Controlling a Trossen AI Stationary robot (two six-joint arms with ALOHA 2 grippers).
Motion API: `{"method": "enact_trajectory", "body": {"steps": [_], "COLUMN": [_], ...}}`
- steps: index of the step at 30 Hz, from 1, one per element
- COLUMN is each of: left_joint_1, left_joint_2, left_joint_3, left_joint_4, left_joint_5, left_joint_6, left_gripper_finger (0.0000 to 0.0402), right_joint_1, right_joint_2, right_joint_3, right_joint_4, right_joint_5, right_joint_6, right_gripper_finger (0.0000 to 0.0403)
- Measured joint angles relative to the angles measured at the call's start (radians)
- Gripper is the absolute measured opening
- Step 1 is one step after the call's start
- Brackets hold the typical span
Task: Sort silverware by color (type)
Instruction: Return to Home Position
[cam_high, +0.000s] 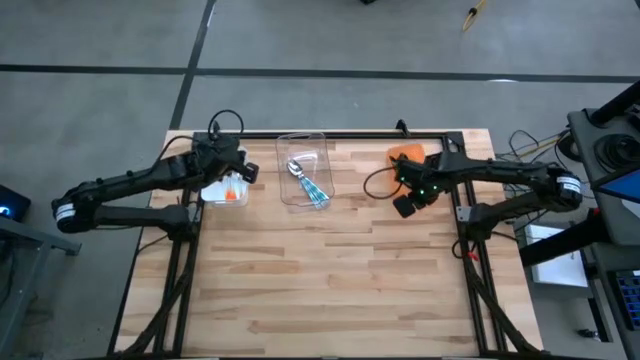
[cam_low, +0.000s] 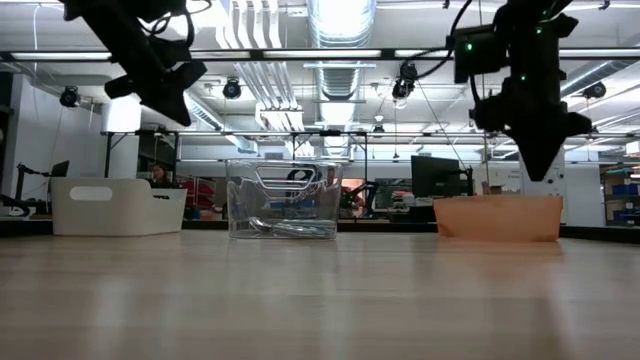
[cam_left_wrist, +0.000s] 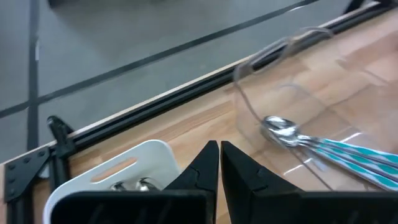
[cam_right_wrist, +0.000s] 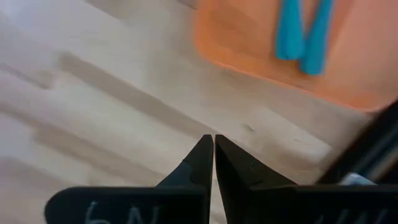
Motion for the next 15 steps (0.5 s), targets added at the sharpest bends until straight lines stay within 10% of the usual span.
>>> {"method": "enact_trajectory", "body": {"steps": [15], "left_joint_1": [-0.101], "left_joint_2": [-0.005], "left_joint_3": [0.000], "left_joint_4": [0.014], "left_joint_5": [-0.001], "left_joint_6": [0.001], "left_gripper_finger": [0.0000], "right_joint_1": [0.005], "right_joint_2": [0.192], "right_joint_3": [-0.019], "right_joint_4": [0.125], "right_joint_5": [0.174], "right_joint_6": [-0.018], "right_gripper_finger": [0.0009]}}
